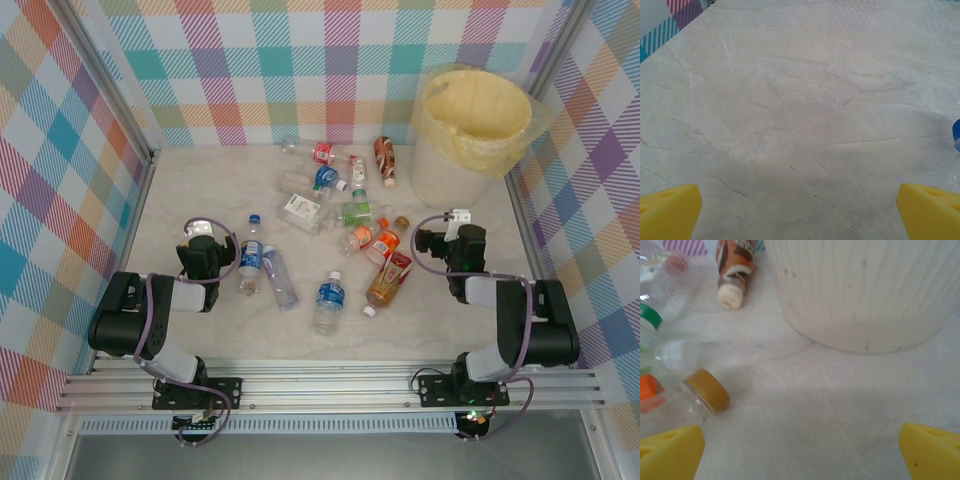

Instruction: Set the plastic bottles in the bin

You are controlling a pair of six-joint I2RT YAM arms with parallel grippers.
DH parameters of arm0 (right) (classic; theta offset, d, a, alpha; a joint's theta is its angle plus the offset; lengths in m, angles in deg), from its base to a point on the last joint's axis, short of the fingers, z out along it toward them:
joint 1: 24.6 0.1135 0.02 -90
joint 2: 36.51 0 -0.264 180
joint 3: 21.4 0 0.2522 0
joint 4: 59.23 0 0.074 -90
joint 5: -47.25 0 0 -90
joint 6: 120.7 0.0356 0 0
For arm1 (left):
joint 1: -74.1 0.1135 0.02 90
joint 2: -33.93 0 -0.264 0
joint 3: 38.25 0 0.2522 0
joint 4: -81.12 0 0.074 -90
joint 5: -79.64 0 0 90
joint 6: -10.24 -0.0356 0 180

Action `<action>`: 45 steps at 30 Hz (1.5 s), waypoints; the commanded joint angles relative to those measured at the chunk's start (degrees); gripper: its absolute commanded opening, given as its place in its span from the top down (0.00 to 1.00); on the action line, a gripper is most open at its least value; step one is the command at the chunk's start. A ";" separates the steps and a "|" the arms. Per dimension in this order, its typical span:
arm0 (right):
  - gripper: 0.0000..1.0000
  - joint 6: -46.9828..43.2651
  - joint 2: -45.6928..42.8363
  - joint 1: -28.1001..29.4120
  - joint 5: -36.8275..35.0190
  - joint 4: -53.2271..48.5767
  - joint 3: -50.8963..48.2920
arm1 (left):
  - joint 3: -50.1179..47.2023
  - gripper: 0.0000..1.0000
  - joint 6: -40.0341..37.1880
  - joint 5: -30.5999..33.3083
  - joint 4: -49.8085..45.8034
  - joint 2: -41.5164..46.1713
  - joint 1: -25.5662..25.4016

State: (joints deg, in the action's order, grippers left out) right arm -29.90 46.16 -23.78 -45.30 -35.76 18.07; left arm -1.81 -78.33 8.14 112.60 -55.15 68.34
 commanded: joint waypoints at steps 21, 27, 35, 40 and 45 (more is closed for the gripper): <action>0.00 44.12 -21.45 0.49 10.96 -61.44 16.45 | 25.23 0.00 35.97 -4.70 -73.38 24.69 -1.71; 0.00 47.54 -23.30 4.92 14.59 -68.65 15.69 | 23.51 0.00 39.17 -17.01 -70.69 24.95 -2.02; 0.03 49.29 -16.86 19.29 6.37 -69.96 16.01 | 23.97 0.00 40.39 -17.63 -73.18 23.68 -3.46; 0.07 52.26 -11.28 24.75 3.03 -69.34 16.63 | 23.14 0.00 40.74 -17.18 -72.83 22.92 -3.47; 0.08 50.93 -6.80 27.10 2.57 -67.17 18.41 | 23.60 0.00 40.73 -17.36 -72.74 20.97 -3.56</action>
State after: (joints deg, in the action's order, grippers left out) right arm 20.57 37.81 2.27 -40.82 -103.62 34.57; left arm 22.14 -38.57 -8.43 41.30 -33.29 65.23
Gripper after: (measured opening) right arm 0.924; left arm 0.999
